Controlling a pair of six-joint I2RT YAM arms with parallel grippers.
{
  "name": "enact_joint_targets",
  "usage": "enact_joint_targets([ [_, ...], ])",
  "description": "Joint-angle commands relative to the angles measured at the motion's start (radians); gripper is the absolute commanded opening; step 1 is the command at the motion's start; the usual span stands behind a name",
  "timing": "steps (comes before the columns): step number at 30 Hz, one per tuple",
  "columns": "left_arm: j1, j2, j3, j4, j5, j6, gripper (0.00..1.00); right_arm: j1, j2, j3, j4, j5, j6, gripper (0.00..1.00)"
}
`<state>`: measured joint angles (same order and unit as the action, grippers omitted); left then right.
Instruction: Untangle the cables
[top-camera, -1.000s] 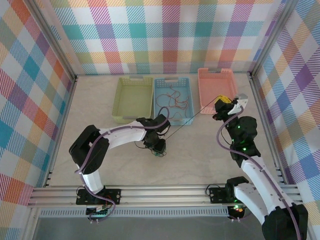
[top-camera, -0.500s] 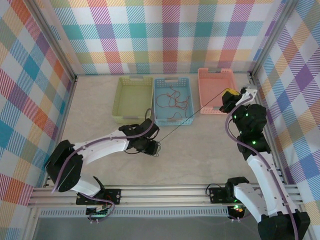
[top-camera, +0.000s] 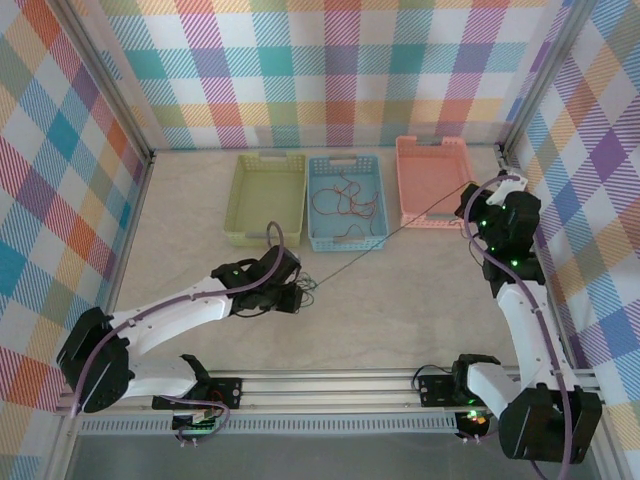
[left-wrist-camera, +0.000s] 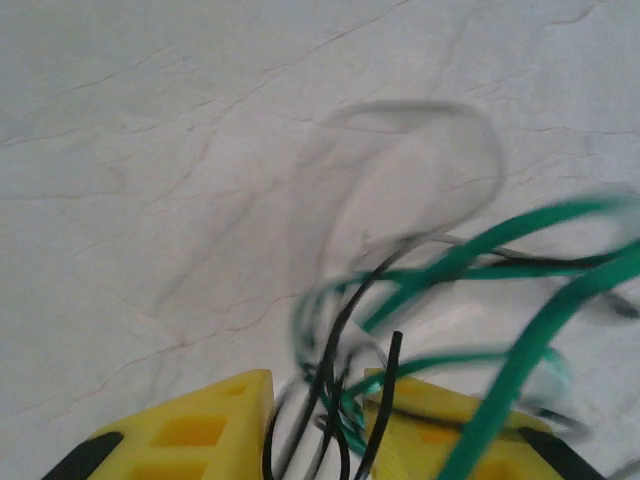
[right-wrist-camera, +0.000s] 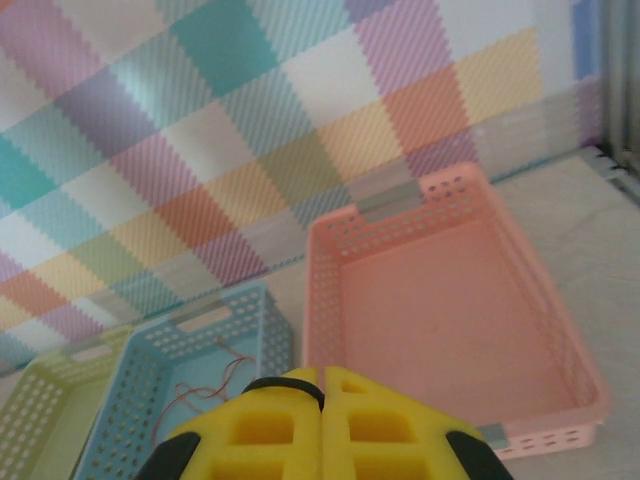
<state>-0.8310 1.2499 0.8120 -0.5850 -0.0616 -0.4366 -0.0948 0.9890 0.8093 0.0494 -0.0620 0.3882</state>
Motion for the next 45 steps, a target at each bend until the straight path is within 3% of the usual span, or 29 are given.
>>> enact_joint_targets([
  [1,-0.002,-0.049,-0.043,-0.117,-0.068,-0.04,0.3,-0.057,0.017,0.028,0.063,0.01,0.051,0.0],
  [10,0.017,-0.15,-0.077,-0.143,-0.126,-0.078,0.27,-0.073,0.045,0.02,0.06,-0.024,0.043,0.0],
  [13,0.02,-0.177,-0.09,-0.101,-0.075,-0.069,0.26,-0.074,0.045,0.003,0.088,-0.089,0.057,0.0],
  [15,0.021,-0.196,-0.102,-0.036,0.017,-0.05,0.3,-0.072,0.041,-0.006,0.099,-0.141,0.066,0.0],
  [18,0.018,-0.185,-0.086,0.033,0.117,-0.029,0.48,-0.07,0.019,-0.016,0.083,-0.181,0.074,0.0],
  [22,-0.007,-0.056,0.033,0.077,0.17,-0.002,0.56,-0.068,-0.017,-0.054,0.091,-0.196,0.09,0.0],
  [28,-0.069,0.281,0.304,0.118,0.198,0.025,0.66,-0.068,-0.039,-0.107,0.113,-0.212,0.093,0.0],
  [30,-0.072,0.398,0.402,0.121,0.212,0.029,0.67,-0.069,-0.042,-0.119,0.119,-0.216,0.094,0.0],
  [34,-0.072,0.593,0.6,0.074,0.135,0.021,0.63,-0.068,-0.054,-0.137,0.129,-0.219,0.092,0.0],
  [45,-0.086,0.885,0.889,0.037,0.156,-0.009,0.62,-0.068,-0.063,-0.155,0.137,-0.219,0.087,0.0],
])
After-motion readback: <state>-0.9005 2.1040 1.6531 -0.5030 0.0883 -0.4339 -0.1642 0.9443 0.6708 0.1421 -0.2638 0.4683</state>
